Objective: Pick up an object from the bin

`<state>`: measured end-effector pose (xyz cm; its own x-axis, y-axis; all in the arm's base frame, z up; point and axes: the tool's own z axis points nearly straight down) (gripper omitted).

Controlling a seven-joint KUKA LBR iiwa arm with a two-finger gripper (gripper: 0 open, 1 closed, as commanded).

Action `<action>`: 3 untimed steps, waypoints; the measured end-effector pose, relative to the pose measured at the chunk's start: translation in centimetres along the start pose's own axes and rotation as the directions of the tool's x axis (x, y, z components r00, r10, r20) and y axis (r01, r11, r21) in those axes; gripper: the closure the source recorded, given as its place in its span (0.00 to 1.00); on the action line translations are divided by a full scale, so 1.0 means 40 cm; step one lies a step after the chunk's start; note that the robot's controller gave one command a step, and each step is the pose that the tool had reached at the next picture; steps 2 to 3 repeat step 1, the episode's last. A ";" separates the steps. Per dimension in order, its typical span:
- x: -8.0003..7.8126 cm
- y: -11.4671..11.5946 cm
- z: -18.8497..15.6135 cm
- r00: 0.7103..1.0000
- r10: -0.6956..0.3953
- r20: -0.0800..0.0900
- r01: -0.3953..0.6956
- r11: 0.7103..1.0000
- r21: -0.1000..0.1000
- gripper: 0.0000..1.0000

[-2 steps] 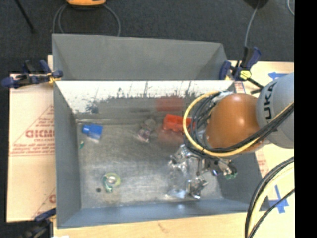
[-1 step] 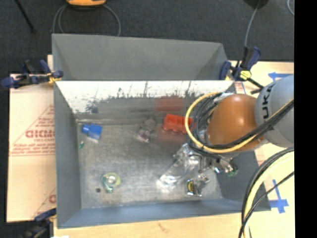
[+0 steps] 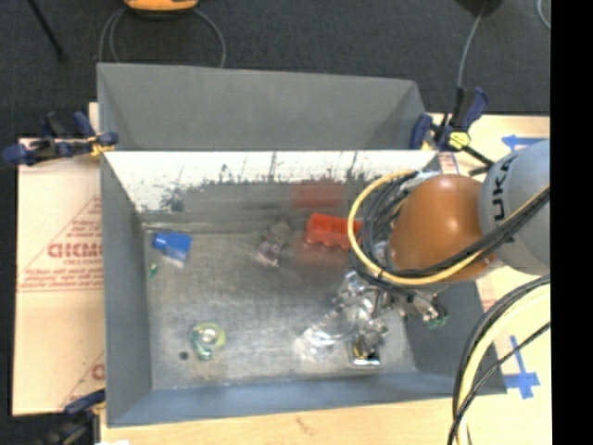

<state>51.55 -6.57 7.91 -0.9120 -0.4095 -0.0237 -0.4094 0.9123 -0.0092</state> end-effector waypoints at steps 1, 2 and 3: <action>0.011 -0.027 -0.610 0.963 -0.270 -0.014 0.270 0.963 -0.008 1.00; 0.011 -0.027 -0.610 0.963 -0.270 -0.014 0.270 0.963 -0.008 1.00; 0.011 -0.027 -0.610 0.963 -0.270 -0.014 0.270 0.963 -0.008 1.00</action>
Offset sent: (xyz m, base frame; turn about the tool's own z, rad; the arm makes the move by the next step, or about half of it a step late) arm -0.0075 -0.0109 0.2406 -0.2754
